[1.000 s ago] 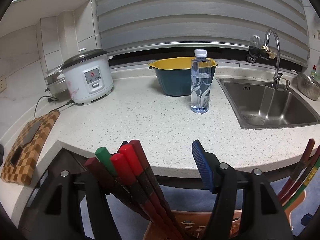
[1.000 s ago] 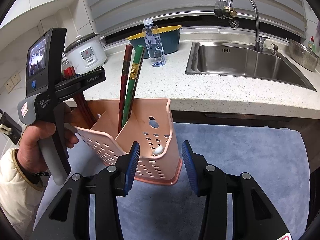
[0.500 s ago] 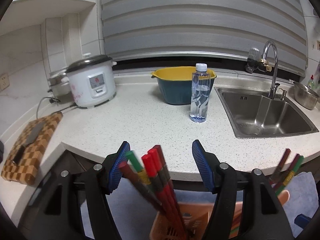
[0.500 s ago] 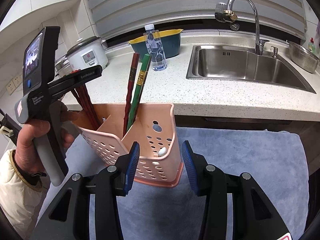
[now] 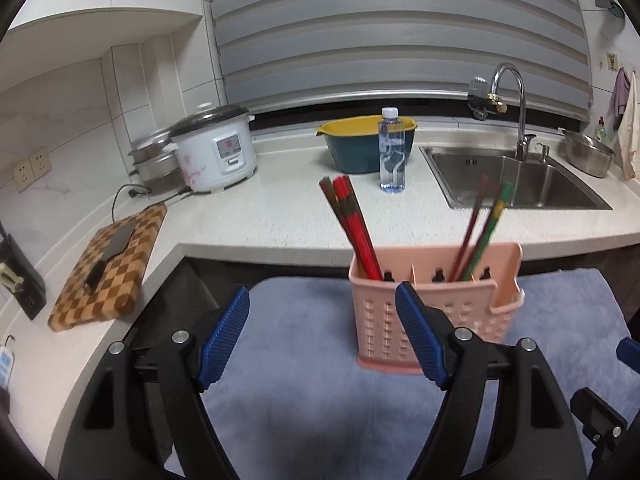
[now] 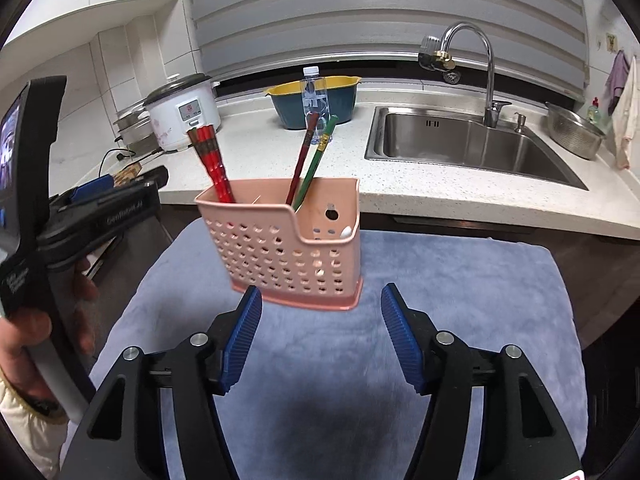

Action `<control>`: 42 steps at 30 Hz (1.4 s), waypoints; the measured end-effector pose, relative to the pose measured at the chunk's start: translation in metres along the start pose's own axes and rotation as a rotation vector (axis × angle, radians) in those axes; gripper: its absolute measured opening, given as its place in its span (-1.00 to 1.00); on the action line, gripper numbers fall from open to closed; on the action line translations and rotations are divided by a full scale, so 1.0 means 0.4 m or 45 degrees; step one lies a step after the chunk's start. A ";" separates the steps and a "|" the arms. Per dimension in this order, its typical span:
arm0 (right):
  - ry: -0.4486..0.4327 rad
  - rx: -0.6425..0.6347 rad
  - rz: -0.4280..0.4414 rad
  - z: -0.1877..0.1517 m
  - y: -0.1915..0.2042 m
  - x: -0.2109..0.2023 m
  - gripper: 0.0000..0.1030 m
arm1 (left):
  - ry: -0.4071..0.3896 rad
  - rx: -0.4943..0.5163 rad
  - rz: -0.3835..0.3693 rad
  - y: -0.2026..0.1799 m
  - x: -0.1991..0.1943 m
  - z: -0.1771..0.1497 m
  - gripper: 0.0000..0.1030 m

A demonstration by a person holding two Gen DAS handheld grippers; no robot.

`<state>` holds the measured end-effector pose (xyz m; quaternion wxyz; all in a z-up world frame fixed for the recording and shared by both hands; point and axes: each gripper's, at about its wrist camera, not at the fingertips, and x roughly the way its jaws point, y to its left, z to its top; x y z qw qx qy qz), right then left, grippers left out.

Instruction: Organize utensils

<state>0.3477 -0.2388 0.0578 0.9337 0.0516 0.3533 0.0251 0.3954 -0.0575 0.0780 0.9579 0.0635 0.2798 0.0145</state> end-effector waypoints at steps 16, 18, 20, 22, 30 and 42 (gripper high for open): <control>-0.012 0.063 -0.072 -0.073 0.042 -0.130 0.40 | 0.035 0.011 0.036 0.009 -0.157 -0.086 0.67; -0.019 0.060 -0.078 -0.076 0.047 -0.134 0.40 | 0.043 0.016 0.034 0.008 -0.162 -0.092 0.68; -0.018 0.054 -0.088 -0.077 0.049 -0.135 0.40 | 0.049 0.020 0.035 0.006 -0.166 -0.098 0.70; -0.013 0.050 -0.093 -0.079 0.051 -0.137 0.40 | 0.059 0.025 0.035 0.006 -0.168 -0.105 0.70; -0.037 0.044 -0.125 -0.090 0.063 -0.153 0.57 | 0.072 0.018 0.028 0.008 -0.183 -0.122 0.74; -0.039 0.050 -0.132 -0.104 0.075 -0.174 0.57 | 0.077 0.010 0.035 0.020 -0.214 -0.139 0.79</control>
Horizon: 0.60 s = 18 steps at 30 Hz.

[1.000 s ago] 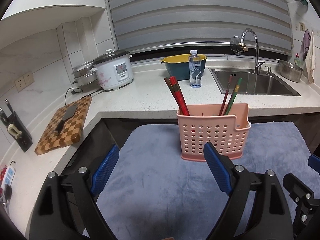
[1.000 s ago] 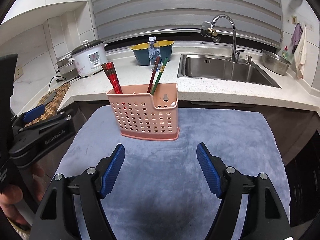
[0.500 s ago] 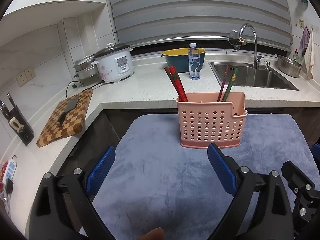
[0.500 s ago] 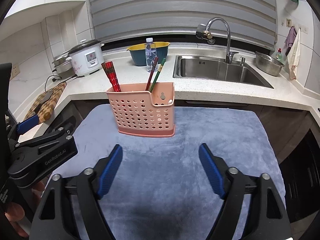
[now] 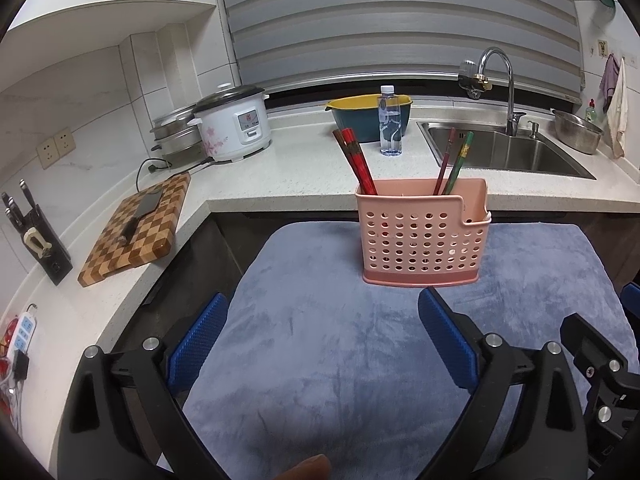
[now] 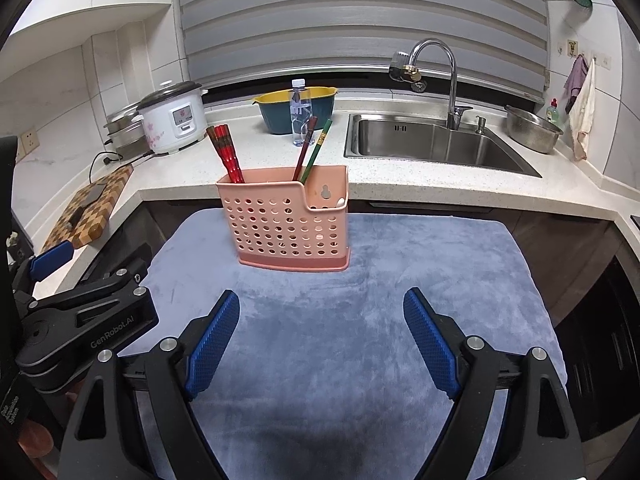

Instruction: Organize utensils

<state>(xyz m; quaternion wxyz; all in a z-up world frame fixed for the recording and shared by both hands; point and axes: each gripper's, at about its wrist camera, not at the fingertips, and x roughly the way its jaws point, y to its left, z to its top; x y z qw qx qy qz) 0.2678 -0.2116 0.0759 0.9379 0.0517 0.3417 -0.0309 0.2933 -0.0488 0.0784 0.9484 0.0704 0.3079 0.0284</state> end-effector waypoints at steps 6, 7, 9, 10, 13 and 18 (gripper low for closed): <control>0.001 -0.005 -0.007 -0.012 0.005 -0.021 0.57 | 0.003 -0.002 -0.006 0.002 -0.018 -0.014 0.80; 0.001 -0.005 -0.009 -0.013 0.004 -0.023 0.57 | 0.002 0.000 -0.006 0.000 -0.023 -0.016 0.80; 0.001 -0.003 -0.010 -0.016 0.004 -0.030 0.57 | -0.001 0.002 -0.005 0.000 -0.030 -0.017 0.80; 0.001 -0.003 -0.011 -0.018 0.003 -0.033 0.57 | -0.002 0.002 -0.005 0.001 -0.033 -0.018 0.80; 0.001 -0.003 -0.010 -0.018 0.002 -0.032 0.57 | -0.003 0.003 -0.005 0.002 -0.040 -0.022 0.80; 0.004 -0.006 -0.011 -0.022 0.002 -0.037 0.57 | 0.002 -0.003 -0.002 0.003 -0.045 -0.028 0.82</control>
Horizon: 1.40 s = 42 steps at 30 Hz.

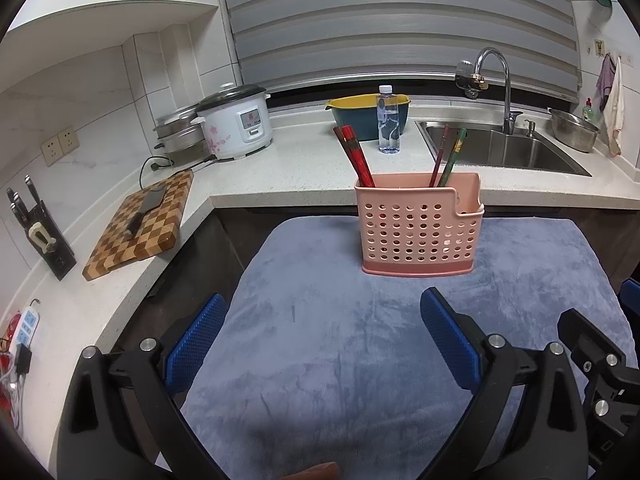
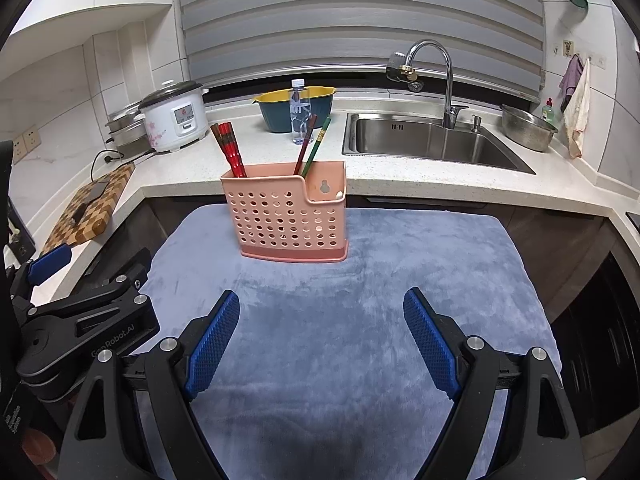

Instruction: Organize utensils

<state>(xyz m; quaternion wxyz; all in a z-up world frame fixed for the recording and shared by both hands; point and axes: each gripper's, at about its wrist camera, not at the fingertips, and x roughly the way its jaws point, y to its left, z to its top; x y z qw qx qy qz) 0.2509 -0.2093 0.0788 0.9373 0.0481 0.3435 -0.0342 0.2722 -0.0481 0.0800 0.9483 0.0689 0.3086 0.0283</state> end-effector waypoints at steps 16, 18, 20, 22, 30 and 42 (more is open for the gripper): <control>0.004 -0.010 -0.015 -0.006 -0.001 -0.010 0.57 | 0.021 -0.030 -0.020 0.004 0.002 -0.007 0.82; 0.005 -0.010 -0.015 -0.005 -0.002 -0.010 0.57 | 0.025 -0.035 -0.019 0.007 0.003 -0.008 0.82; 0.005 -0.012 -0.014 -0.005 -0.002 -0.010 0.57 | 0.028 -0.038 -0.020 0.009 0.003 -0.008 0.82; 0.005 -0.014 -0.016 -0.006 -0.002 -0.011 0.57 | 0.029 -0.039 -0.020 0.010 0.003 -0.009 0.82; 0.004 -0.014 -0.017 -0.009 0.000 -0.011 0.57 | 0.020 -0.026 -0.014 0.014 0.000 -0.009 0.82; 0.001 -0.010 -0.019 -0.010 -0.001 -0.012 0.57 | 0.031 -0.019 -0.023 0.014 0.000 -0.010 0.82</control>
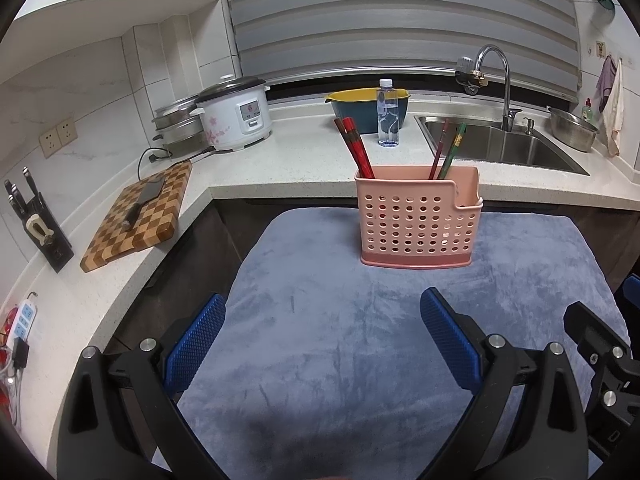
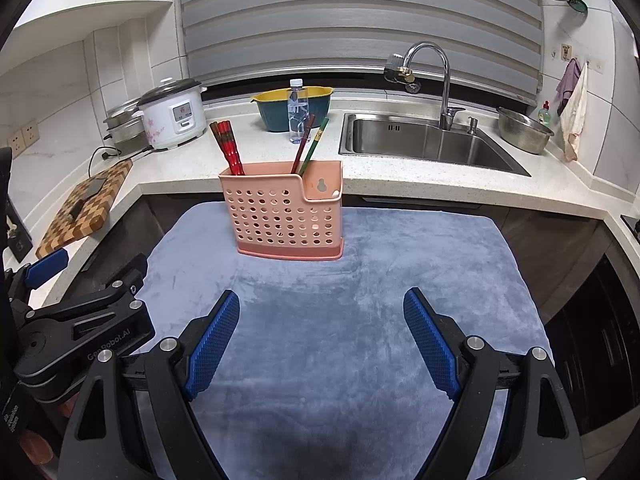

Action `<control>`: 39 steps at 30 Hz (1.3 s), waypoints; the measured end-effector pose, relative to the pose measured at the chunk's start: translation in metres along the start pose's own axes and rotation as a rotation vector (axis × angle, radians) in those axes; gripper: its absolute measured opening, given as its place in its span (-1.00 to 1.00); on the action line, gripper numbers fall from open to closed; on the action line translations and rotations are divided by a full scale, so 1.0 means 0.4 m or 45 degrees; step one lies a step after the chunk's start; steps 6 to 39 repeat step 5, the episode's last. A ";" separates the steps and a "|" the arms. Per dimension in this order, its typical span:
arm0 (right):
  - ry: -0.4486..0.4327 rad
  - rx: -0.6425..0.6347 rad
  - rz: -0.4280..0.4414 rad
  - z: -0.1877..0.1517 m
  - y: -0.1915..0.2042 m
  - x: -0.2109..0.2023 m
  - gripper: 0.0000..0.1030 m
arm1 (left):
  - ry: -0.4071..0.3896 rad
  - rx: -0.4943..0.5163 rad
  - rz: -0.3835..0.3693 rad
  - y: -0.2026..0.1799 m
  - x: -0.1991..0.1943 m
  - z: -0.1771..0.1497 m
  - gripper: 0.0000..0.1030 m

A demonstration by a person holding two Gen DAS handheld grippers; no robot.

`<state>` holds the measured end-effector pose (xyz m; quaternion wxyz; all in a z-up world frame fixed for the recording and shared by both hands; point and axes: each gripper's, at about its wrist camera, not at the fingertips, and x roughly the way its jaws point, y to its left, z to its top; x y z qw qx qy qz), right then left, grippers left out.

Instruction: Organize utensils

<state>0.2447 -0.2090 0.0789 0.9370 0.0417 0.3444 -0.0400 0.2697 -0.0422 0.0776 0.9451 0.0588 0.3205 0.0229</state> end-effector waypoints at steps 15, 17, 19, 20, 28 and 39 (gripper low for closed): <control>0.002 -0.002 -0.004 0.002 -0.002 -0.002 0.57 | -0.008 0.015 -0.005 -0.002 -0.001 -0.001 0.82; 0.002 -0.002 -0.004 0.002 -0.002 -0.002 0.57 | -0.008 0.015 -0.005 -0.002 -0.001 -0.001 0.82; 0.002 -0.002 -0.004 0.002 -0.002 -0.002 0.57 | -0.008 0.015 -0.005 -0.002 -0.001 -0.001 0.82; 0.002 -0.002 -0.004 0.002 -0.002 -0.002 0.57 | -0.008 0.015 -0.005 -0.002 -0.001 -0.001 0.82; 0.002 -0.002 -0.004 0.002 -0.002 -0.002 0.57 | -0.008 0.015 -0.005 -0.002 -0.001 -0.001 0.82; 0.002 -0.002 -0.004 0.002 -0.002 -0.002 0.57 | -0.008 0.015 -0.005 -0.002 -0.001 -0.001 0.82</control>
